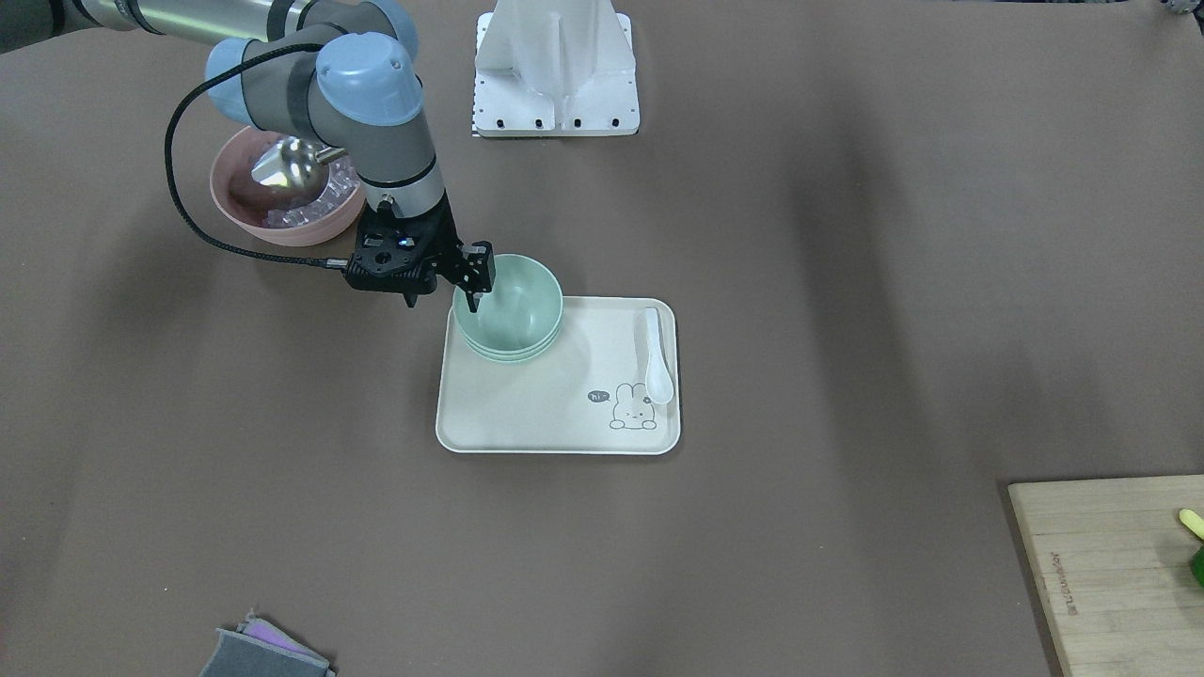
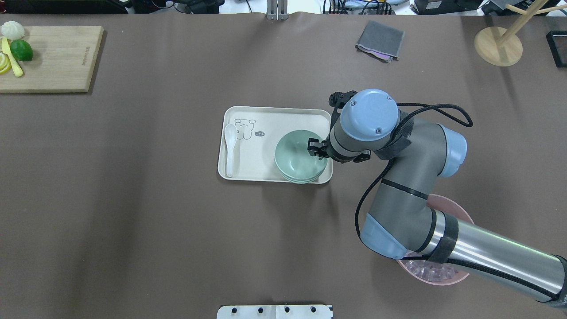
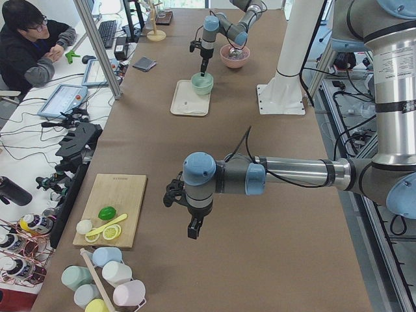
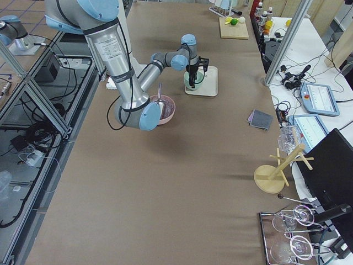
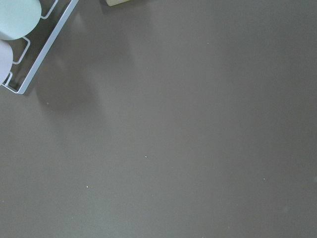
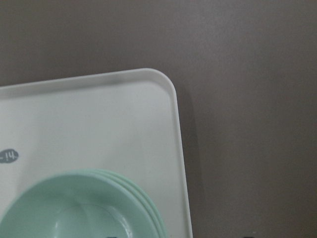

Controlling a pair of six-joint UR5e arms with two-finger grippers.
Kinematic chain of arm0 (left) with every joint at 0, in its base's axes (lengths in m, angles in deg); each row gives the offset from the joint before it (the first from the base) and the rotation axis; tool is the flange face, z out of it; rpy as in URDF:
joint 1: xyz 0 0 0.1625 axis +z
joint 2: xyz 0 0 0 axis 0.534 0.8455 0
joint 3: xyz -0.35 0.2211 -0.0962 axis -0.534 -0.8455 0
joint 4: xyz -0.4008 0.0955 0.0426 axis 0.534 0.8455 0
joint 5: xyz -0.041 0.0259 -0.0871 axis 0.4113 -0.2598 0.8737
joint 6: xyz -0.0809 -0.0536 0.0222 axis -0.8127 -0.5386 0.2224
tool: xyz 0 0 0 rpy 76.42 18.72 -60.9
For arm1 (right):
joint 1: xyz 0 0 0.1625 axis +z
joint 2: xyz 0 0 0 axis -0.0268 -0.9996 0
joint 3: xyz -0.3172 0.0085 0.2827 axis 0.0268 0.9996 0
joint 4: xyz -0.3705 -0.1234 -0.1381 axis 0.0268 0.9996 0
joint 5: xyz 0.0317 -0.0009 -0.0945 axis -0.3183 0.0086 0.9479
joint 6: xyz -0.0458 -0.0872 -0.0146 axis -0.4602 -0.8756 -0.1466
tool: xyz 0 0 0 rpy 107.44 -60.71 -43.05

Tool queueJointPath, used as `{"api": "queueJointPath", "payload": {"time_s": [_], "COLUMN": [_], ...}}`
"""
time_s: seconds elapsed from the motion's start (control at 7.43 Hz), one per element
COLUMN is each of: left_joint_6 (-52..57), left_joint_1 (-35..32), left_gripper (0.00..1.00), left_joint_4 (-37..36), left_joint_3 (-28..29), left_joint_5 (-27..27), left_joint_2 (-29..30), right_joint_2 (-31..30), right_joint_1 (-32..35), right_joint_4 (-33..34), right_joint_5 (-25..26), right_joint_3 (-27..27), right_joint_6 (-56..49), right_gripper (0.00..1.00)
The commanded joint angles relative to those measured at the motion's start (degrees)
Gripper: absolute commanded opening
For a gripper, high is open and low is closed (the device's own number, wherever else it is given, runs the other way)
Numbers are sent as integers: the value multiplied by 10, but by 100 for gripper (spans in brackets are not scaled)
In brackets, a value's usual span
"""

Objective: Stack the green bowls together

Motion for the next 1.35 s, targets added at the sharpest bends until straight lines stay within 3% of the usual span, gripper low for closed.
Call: {"api": "queueJointPath", "payload": {"time_s": [0.0, 0.4, 0.54, 0.67, 0.94, 1.21], "left_joint_6": [-3, -7, -32, -51, -51, -49], "left_joint_1": [0, 1, 1, 1, 0, 0], "left_gripper": [99, 99, 99, 99, 99, 99], "left_joint_4": [-2, -23, -77, -87, -81, -81], "left_joint_3": [6, 15, 7, 7, 10, 12], "left_joint_5": [1, 7, 39, 66, 63, 61], "left_joint_2": [0, 2, 9, 9, 5, 4], "right_joint_2": [-3, -32, -70, -94, -164, -249], "right_joint_1": [60, 161, 187, 233, 334, 412], "right_joint_4": [4, 51, 68, 85, 94, 92], "right_joint_5": [-48, -109, -123, -151, -213, -218], "right_joint_3": [-11, -27, -55, -63, -58, -52], "right_joint_6": [-47, -175, -231, -299, -486, -651], "right_gripper": [100, 100, 100, 100, 100, 100]}}
